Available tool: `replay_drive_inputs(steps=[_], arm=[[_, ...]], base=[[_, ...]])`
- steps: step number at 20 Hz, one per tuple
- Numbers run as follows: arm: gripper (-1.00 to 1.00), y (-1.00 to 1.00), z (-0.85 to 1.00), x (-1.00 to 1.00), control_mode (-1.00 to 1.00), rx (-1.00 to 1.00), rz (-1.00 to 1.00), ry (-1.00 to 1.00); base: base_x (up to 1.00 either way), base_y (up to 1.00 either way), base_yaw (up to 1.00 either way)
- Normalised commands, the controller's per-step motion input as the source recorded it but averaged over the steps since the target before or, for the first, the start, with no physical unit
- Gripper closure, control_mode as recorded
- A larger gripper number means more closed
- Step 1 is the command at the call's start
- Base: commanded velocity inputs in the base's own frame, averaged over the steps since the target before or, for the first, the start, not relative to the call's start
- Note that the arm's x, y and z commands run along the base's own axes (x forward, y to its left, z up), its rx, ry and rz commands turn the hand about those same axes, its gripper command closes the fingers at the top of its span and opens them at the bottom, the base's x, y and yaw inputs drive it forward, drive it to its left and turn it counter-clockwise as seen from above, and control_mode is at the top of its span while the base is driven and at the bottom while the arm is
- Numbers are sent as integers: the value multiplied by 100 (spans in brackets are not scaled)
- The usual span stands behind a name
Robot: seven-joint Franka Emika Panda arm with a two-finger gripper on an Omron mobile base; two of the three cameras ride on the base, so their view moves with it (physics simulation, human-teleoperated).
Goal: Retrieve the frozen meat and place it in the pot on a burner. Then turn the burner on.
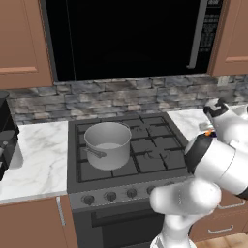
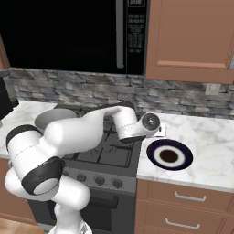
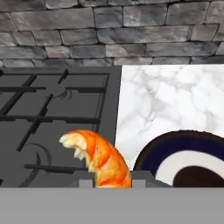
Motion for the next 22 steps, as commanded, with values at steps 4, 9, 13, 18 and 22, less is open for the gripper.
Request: replay_drive_inputs(steps=[4,9,13,18,22], arm=[[100,66,84,-24,-100,1,5,0],[100,77,58,-11,-100,1,1,7],[100,78,1,0,-100,0,0,13],[100,80,0,-1,-100,-2,0,3],[100,71,2,-12,-100,0,-1,0]], base=[[0,0,0],[0,0,0],[0,0,0],[0,0,0],[0,0,0]])
